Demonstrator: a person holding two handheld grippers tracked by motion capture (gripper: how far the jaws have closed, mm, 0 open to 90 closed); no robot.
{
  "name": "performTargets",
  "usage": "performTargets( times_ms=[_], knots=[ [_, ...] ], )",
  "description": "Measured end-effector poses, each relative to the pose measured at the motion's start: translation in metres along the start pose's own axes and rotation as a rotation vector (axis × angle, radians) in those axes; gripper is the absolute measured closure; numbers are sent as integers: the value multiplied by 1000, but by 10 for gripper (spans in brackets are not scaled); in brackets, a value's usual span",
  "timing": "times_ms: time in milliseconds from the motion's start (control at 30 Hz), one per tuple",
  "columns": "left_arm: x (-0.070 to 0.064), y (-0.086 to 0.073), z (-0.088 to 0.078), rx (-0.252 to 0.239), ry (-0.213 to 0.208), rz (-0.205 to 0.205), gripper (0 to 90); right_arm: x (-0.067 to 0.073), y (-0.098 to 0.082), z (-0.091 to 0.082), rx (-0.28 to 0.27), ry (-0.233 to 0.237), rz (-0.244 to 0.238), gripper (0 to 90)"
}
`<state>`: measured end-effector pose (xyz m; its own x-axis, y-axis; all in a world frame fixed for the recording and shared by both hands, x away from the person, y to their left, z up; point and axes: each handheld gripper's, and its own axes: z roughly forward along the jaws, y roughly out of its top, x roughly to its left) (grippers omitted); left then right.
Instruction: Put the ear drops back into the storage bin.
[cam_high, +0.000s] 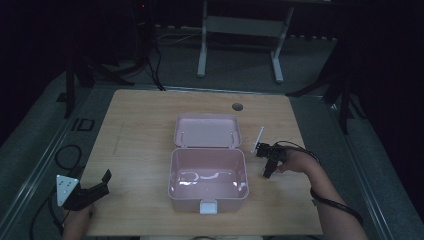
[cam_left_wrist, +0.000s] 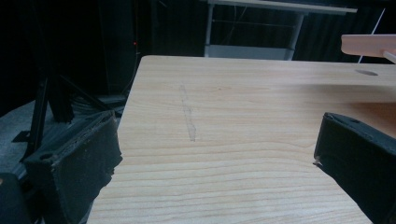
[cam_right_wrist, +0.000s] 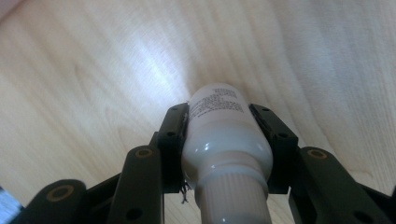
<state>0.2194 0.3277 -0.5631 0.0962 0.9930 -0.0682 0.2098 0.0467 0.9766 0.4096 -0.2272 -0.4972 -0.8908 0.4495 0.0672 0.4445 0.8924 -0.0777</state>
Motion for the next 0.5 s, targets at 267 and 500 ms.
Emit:
performTargets(
  times_ms=[267, 500],
  knots=[
    [0, 0, 0, 1, 1, -1, 5, 16, -13, 1, -18, -13, -227, 594],
    [0, 0, 0, 1, 0, -3, 4, 29, -21, 3, 20, -10, -356, 594]
  ],
)
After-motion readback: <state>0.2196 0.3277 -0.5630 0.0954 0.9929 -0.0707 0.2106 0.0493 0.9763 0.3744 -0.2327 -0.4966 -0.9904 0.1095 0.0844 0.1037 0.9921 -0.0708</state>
